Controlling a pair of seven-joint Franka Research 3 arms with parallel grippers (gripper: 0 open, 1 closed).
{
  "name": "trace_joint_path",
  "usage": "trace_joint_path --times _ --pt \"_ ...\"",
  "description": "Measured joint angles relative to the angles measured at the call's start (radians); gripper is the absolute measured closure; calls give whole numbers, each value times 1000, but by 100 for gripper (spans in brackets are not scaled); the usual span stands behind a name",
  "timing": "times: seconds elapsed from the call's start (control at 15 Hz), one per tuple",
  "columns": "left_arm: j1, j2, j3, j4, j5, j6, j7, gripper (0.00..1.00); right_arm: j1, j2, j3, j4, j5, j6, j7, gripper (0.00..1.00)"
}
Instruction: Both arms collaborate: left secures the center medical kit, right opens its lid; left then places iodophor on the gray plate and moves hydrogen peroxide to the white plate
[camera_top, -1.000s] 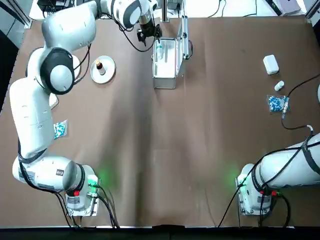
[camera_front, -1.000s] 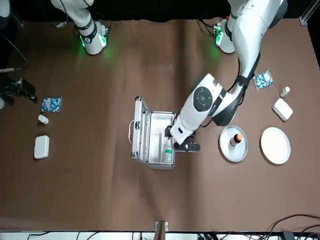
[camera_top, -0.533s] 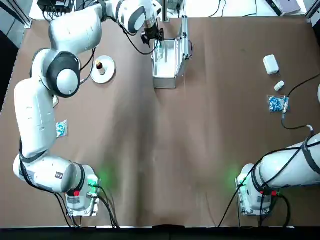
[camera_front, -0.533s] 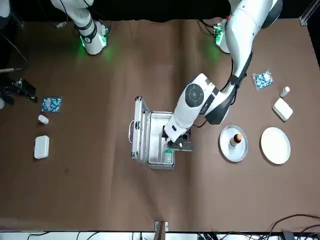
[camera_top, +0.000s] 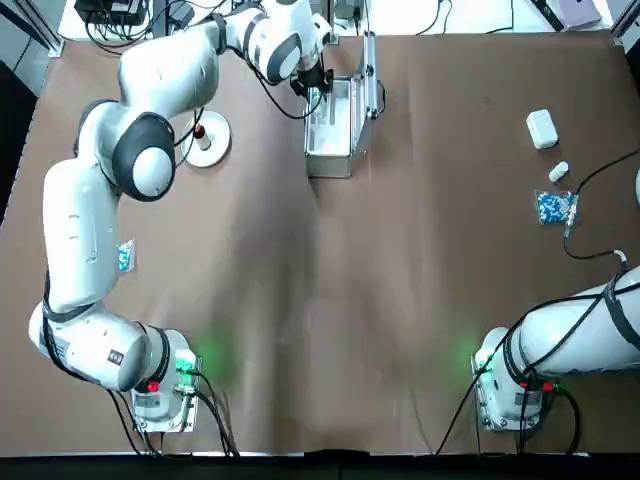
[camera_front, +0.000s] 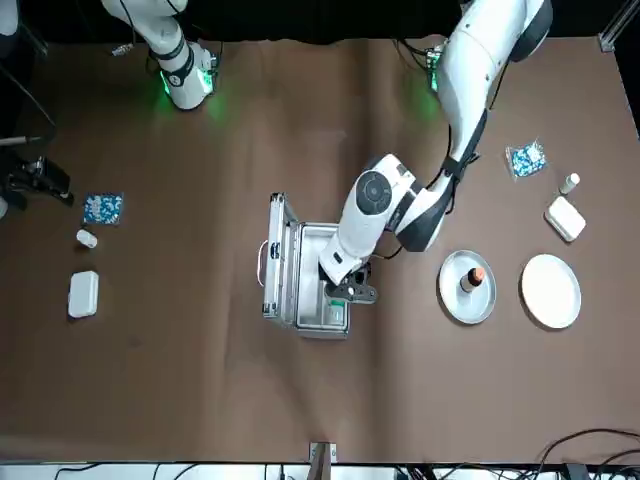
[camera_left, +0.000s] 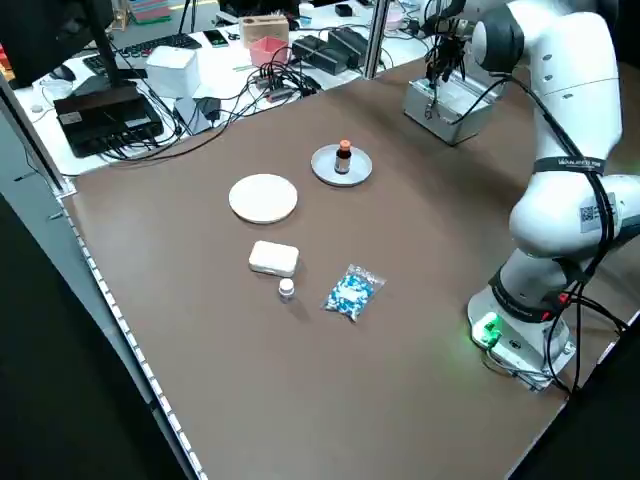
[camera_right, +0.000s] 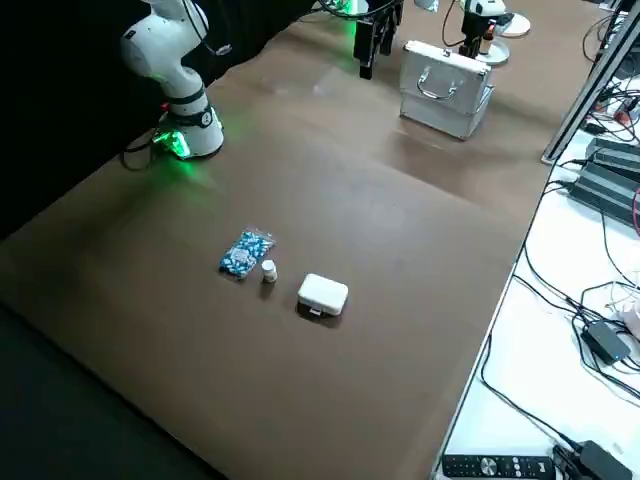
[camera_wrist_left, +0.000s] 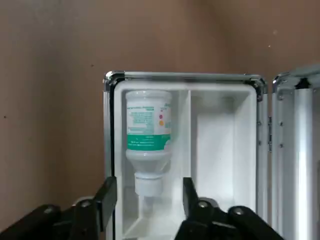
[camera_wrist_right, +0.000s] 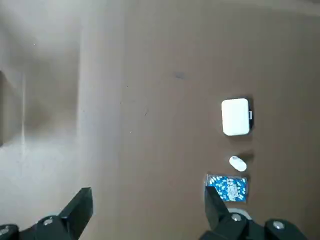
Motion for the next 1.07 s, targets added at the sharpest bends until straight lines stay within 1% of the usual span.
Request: trace_joint_path --times 0.07,0.13,1.07 --pt "-15 6 13 3 0 1 -1 48 0 0 0 0 0 0 0 1" --pt "-25 12 21 6 0 3 -3 50 0 0 0 0 0 0 0 1" --pt "-52 43 31 8 0 4 -10 49 0 0 -1 -1 0 0 0 1"
